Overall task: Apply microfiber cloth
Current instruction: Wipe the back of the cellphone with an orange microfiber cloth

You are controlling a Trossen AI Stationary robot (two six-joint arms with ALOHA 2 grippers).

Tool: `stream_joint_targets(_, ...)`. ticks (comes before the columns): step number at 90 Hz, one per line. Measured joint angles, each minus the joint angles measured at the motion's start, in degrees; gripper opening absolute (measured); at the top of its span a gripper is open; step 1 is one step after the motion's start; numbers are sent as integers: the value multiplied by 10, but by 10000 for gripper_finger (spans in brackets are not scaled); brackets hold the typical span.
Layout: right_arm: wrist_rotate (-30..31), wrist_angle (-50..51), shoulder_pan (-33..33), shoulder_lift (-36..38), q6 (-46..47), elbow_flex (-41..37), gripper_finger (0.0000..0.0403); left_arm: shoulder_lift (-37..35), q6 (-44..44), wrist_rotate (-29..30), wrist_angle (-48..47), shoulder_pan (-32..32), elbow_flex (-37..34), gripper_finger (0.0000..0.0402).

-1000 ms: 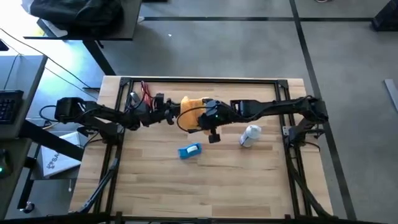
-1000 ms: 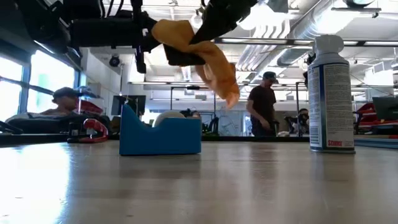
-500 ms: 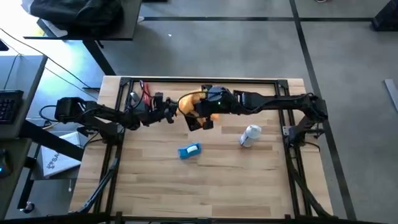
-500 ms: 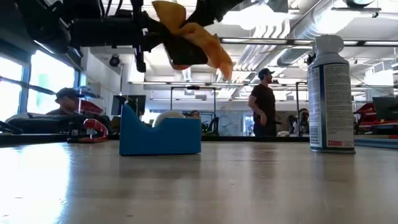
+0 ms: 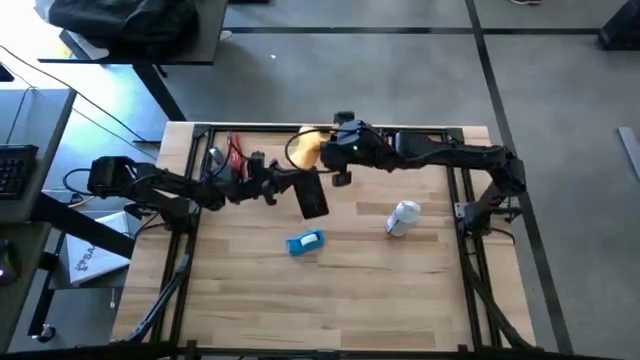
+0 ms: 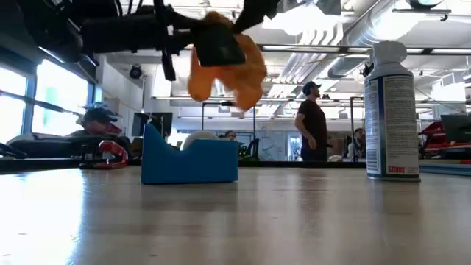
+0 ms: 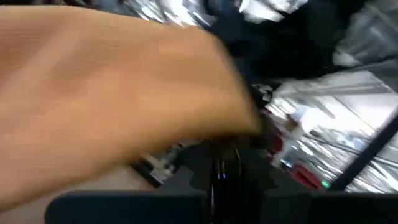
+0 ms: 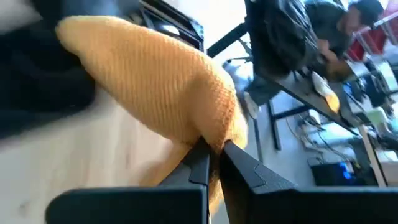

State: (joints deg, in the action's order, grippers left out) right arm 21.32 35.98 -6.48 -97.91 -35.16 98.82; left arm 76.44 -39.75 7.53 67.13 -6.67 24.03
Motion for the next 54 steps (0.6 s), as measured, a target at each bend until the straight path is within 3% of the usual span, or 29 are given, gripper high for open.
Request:
stream_joint_targets(17, -9, 49, 11, 0, 9, 32, 0, 0, 8, 10, -4, 1, 0, 13)
stream_joint_targets(54, -158, 95, 45, -22, 102, 35, 0, 0, -1, 25, -12, -4, 0, 13)
